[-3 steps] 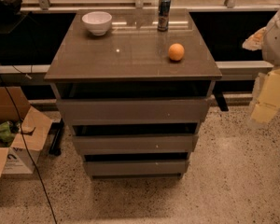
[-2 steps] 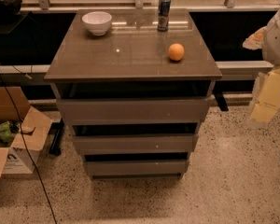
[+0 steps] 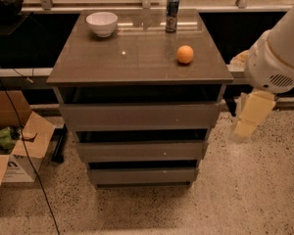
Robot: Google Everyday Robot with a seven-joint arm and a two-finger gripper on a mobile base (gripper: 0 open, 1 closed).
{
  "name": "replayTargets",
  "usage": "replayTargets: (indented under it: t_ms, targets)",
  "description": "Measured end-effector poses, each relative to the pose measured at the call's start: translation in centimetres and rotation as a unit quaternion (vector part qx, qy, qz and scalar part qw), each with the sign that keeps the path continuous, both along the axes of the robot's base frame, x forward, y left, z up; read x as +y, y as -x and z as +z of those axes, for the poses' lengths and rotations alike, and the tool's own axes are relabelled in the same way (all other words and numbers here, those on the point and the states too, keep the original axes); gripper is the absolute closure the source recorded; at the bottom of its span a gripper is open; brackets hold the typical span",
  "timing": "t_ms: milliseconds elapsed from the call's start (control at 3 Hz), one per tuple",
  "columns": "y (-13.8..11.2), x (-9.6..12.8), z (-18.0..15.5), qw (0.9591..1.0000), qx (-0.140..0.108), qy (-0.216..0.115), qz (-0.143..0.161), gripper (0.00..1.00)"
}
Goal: Open top drawer
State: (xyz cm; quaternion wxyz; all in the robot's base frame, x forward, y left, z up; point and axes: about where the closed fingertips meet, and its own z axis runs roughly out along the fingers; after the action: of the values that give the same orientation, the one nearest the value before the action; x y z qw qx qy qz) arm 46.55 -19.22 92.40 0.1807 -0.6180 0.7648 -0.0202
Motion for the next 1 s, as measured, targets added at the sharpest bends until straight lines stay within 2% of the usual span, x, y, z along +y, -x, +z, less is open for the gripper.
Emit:
replayTargets:
  t_ms: [333,667,1000]
  targets:
    - [-2.1,2.0,-4.3,0.9986,0.009,-0.043,0.029,0.0]
    - [-4.6,3.7,-10.3,0.9925,0.037,-0.095,0.068,0.0]
    - [-4.6,3.8,-10.3,0.9925,0.037,-0.095,0.068,0.0]
